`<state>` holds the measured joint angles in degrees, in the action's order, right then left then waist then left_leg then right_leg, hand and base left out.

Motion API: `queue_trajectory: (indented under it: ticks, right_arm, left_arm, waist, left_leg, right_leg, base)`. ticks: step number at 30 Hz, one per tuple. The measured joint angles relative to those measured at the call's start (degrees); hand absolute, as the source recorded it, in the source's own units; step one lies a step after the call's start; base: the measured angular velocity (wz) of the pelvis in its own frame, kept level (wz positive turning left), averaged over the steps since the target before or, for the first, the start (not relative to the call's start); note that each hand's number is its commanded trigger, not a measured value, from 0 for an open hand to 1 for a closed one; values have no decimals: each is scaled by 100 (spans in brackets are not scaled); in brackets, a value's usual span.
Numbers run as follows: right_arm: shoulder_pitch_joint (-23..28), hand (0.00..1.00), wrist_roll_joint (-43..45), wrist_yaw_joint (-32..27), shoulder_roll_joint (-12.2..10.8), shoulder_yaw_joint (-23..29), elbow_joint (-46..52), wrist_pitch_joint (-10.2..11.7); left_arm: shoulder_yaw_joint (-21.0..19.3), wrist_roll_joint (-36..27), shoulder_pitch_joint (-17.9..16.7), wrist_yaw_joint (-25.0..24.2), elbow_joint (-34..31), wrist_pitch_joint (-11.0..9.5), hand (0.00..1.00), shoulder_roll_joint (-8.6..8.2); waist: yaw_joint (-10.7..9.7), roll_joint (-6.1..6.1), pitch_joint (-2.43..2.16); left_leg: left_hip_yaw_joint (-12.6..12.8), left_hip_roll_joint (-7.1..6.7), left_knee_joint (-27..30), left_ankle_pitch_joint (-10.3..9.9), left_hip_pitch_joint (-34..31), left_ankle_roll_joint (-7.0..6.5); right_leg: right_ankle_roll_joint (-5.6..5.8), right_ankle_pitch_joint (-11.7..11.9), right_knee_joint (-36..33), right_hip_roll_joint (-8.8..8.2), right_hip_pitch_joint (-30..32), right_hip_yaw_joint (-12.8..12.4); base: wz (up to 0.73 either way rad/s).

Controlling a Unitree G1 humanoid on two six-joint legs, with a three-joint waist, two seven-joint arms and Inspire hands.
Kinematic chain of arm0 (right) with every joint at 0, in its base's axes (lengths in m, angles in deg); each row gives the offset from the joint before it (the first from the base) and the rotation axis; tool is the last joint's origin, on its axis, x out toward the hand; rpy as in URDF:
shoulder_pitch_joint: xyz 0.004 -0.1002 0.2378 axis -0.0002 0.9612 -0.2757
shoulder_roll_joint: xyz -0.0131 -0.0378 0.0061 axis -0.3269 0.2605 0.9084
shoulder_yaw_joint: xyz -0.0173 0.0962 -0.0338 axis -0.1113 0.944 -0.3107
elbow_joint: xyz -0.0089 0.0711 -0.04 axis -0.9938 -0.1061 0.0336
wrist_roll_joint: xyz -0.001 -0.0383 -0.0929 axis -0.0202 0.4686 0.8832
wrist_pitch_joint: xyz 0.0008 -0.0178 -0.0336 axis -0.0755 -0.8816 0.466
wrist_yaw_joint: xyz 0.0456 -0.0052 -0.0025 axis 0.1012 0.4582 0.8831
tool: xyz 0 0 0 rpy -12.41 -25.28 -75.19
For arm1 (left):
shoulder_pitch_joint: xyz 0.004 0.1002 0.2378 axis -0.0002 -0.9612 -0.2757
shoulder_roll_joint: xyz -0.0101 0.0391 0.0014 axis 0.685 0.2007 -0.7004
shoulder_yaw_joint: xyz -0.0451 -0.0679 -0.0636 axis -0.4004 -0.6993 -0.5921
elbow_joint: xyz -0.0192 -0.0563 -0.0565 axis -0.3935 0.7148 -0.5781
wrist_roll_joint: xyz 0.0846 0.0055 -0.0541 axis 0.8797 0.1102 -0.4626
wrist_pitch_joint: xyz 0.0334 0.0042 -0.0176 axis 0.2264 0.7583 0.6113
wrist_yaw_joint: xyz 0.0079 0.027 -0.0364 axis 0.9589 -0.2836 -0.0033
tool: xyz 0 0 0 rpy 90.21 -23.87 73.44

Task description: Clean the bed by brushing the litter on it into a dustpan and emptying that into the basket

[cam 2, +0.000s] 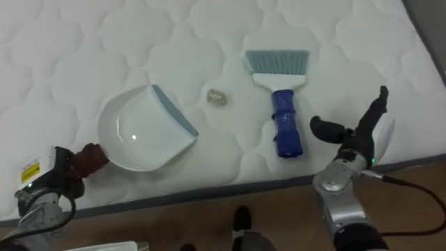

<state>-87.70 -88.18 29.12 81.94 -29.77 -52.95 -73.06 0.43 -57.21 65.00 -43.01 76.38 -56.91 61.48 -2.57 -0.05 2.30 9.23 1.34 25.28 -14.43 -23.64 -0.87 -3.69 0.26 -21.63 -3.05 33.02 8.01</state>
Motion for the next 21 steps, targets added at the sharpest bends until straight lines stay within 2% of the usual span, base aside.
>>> queue_trajectory:
  ticks: [3,5,6,7,12,15,21]
  right_arm:
    - [0,0,-2,87,1,-139,-3,-2]
    - [-1,0,-5,156,0,-222,-5,-2]
    - [-12,0,-5,225,1,-269,-34,-2]
    - [-23,0,-23,304,0,-321,-93,-2]
    - [-137,0,-230,632,-1,-379,-421,-6]
    - [-193,0,-241,841,5,-400,-616,-7]
    - [-314,0,-230,1153,5,-512,-856,-7]
  left_arm:
    - [35,-12,-1,-24,3,49,100,0]
    - [37,-29,15,-29,2,54,100,0]
    - [37,-45,45,-30,1,60,100,1]
    - [45,-43,73,-30,0,64,100,1]
    - [46,9,181,-23,-1,54,100,3]
    - [52,96,242,-22,-5,35,100,3]
    - [58,210,321,-16,4,35,100,4]
  waist:
    - [1,-4,6]
    - [4,-13,38]
    - [6,-8,68]
    - [6,-4,76]
    - [33,-3,81]
    - [119,5,93]
    - [158,3,110]
  left_leg:
    - [-1,4,-1,1,1,1]
    - [-2,2,0,1,-3,0]
    - [-11,-4,-2,-1,-12,-2]
    - [-16,-4,-4,-4,-36,-7]
    - [-39,-5,36,-2,-185,-10]
    - [-34,-3,39,-1,-192,-12]
    - [-33,2,44,5,-190,-22]
  right_leg:
    - [-23,1,-2,6,0,1]
    - [-20,-4,-1,0,1,3]
    - [-11,-14,-7,-5,10,4]
    - [-7,-21,-14,-7,30,5]
    - [-4,-25,-35,-57,140,68]
    - [-12,-33,-33,-88,145,154]
    - [-1,-42,-7,-108,144,168]
  base:
    - [0]
    - [0]
    - [5]
    - [6]
    - [6]
    - [1]
    - [1]
